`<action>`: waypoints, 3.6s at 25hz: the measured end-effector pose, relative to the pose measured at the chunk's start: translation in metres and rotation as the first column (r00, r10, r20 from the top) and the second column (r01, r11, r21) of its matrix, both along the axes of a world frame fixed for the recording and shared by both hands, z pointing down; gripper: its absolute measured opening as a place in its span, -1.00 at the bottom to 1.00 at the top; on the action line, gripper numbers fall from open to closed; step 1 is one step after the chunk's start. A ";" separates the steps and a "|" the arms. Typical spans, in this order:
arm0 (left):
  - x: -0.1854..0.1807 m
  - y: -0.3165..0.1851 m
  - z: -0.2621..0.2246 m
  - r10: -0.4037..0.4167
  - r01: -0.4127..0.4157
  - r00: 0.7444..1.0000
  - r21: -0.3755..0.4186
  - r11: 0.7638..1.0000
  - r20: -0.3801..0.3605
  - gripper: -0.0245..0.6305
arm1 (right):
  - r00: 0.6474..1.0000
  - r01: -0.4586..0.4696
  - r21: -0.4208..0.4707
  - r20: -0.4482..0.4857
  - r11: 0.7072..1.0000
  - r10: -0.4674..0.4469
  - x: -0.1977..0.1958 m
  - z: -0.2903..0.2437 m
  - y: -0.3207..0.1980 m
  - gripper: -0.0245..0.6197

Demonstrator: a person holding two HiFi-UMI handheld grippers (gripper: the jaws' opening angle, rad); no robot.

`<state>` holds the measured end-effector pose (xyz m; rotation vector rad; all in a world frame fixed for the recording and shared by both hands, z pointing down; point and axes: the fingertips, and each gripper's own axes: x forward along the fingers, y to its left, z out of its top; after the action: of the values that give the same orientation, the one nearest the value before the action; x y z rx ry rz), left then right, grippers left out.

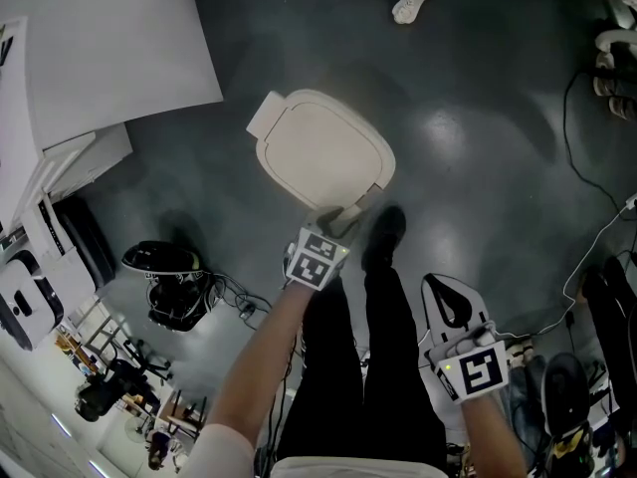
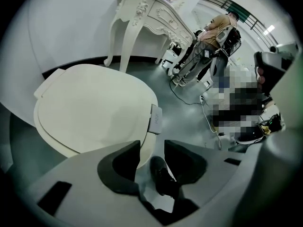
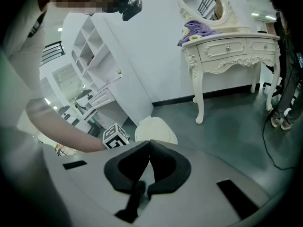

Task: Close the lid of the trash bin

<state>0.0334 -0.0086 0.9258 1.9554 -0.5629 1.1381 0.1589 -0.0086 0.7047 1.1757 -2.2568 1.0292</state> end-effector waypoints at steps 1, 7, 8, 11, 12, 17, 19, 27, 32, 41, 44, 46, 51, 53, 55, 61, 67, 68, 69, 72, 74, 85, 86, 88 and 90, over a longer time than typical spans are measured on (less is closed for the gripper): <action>0.000 0.000 0.001 -0.007 0.007 1.000 -0.015 1.000 0.002 -0.38 | 1.000 0.002 0.001 0.002 1.000 -0.002 -0.001 0.000 0.000 -0.89; 0.003 0.002 0.000 -0.025 0.024 1.000 -0.096 0.995 -0.004 -0.28 | 1.000 0.016 0.003 0.006 1.000 -0.016 -0.006 -0.002 0.003 -0.89; 0.004 0.003 0.000 -0.013 0.012 1.000 -0.087 0.996 -0.007 -0.26 | 1.000 0.019 0.004 0.006 1.000 -0.019 -0.006 -0.003 0.004 -0.89; 0.005 0.006 -0.004 0.014 -0.015 1.000 -0.056 0.998 -0.014 -0.15 | 0.999 0.034 0.009 0.000 0.999 -0.034 -0.005 -0.009 0.005 -0.89; 0.005 0.006 -0.008 0.015 -0.016 1.000 -0.048 0.999 -0.015 -0.15 | 0.999 0.042 0.008 -0.006 0.999 -0.041 -0.004 -0.012 0.006 -0.89; 0.007 0.005 -0.059 0.008 -0.008 0.999 0.002 1.000 -0.044 -0.21 | 0.999 0.049 0.044 -0.022 0.998 -0.048 0.000 -0.043 0.002 -0.89; 0.008 0.003 -0.090 0.001 0.001 0.998 0.031 1.000 -0.058 -0.25 | 0.997 0.065 0.055 -0.037 0.996 -0.063 0.002 -0.061 0.000 -0.89; 0.006 -0.005 -0.238 -0.055 0.082 0.989 0.197 0.977 -0.137 -0.43 | 0.990 0.125 0.135 -0.088 0.983 -0.114 -0.001 -0.154 -0.005 -0.89; -0.011 0.009 -0.325 -0.079 0.129 0.982 0.306 0.943 -0.169 -0.58 | 0.979 0.182 0.197 -0.123 0.963 -0.160 -0.020 -0.208 0.006 -0.89; -0.053 0.068 -0.437 -0.137 0.236 0.959 0.431 0.871 -0.249 -0.84 | 0.958 0.269 0.268 -0.178 0.925 -0.227 -0.069 -0.274 0.044 -0.89; -0.061 0.098 -0.469 -0.132 0.253 0.953 0.474 0.843 -0.273 -0.88 | 0.954 0.280 0.288 -0.190 0.916 -0.232 -0.078 -0.299 0.066 -0.89; -0.067 0.120 -0.488 -0.136 0.269 0.948 0.493 0.828 -0.289 -0.88 | 0.953 0.283 0.305 -0.199 0.909 -0.230 -0.082 -0.314 0.082 -0.89; -0.078 0.165 -0.536 -0.151 0.319 0.929 0.530 0.786 -0.337 -0.88 | 0.958 0.266 0.340 -0.199 0.902 -0.207 -0.079 -0.358 0.124 -0.89; -0.079 0.180 -0.553 -0.155 0.341 0.919 0.533 0.774 -0.363 -0.88 | 0.960 0.257 0.357 -0.201 0.898 -0.195 -0.073 -0.371 0.143 -0.89; -0.081 0.198 -0.566 -0.167 0.368 0.905 0.523 0.769 -0.391 -0.88 | 0.960 0.255 0.367 -0.207 0.895 -0.188 -0.070 -0.381 0.164 -0.89; -0.082 0.242 -0.598 -0.188 0.417 0.879 0.518 0.747 -0.438 -0.88 | 0.956 0.267 0.392 -0.222 0.880 -0.191 -0.061 -0.408 0.212 -0.89; -0.071 0.264 -0.629 -0.219 0.461 0.864 0.537 0.707 -0.453 -0.88 | 0.956 0.282 0.425 -0.198 0.860 -0.215 -0.045 -0.440 0.228 -0.89; -0.067 0.266 -0.634 -0.222 0.467 0.861 0.539 0.701 -0.457 -0.88 | 0.955 0.287 0.429 -0.198 0.857 -0.220 -0.041 -0.446 0.228 -0.89; -0.062 0.268 -0.638 -0.224 0.471 0.860 0.543 0.696 -0.458 -0.88 | 0.954 0.291 0.432 -0.199 0.853 -0.224 -0.036 -0.450 0.228 -0.89; -0.053 0.275 -0.647 -0.246 0.489 0.855 0.553 0.675 -0.457 -0.88 | 0.949 0.307 0.444 -0.204 0.842 -0.239 -0.023 -0.460 0.230 -0.89; -0.050 0.281 -0.654 -0.266 0.509 0.846 0.555 0.658 -0.461 -0.88 | 0.946 0.318 0.457 -0.205 0.830 -0.250 -0.017 -0.468 0.232 -0.89; -0.032 0.292 -0.664 -0.296 0.537 0.835 0.565 0.626 -0.465 -0.88 | 0.944 0.328 0.478 -0.193 0.815 -0.266 0.002 -0.480 0.237 -0.89; -0.031 0.291 -0.665 -0.297 0.538 0.835 0.567 0.624 -0.464 -0.88 | 0.943 0.331 0.479 -0.193 0.813 -0.270 0.003 -0.480 0.237 -0.89; -0.031 0.291 -0.667 -0.301 0.539 0.834 0.570 0.620 -0.462 -0.88 | 0.941 0.336 0.480 -0.194 0.810 -0.276 0.003 -0.480 0.238 -0.89; -0.032 0.292 -0.668 -0.305 0.544 0.832 0.571 0.615 -0.464 -0.88 | 0.940 0.341 0.484 -0.194 0.806 -0.281 0.004 -0.478 0.239 -0.89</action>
<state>0.0009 0.2835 0.2583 2.3525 -1.3406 0.2639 0.1625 0.2302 0.2265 0.9572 -2.5968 0.2243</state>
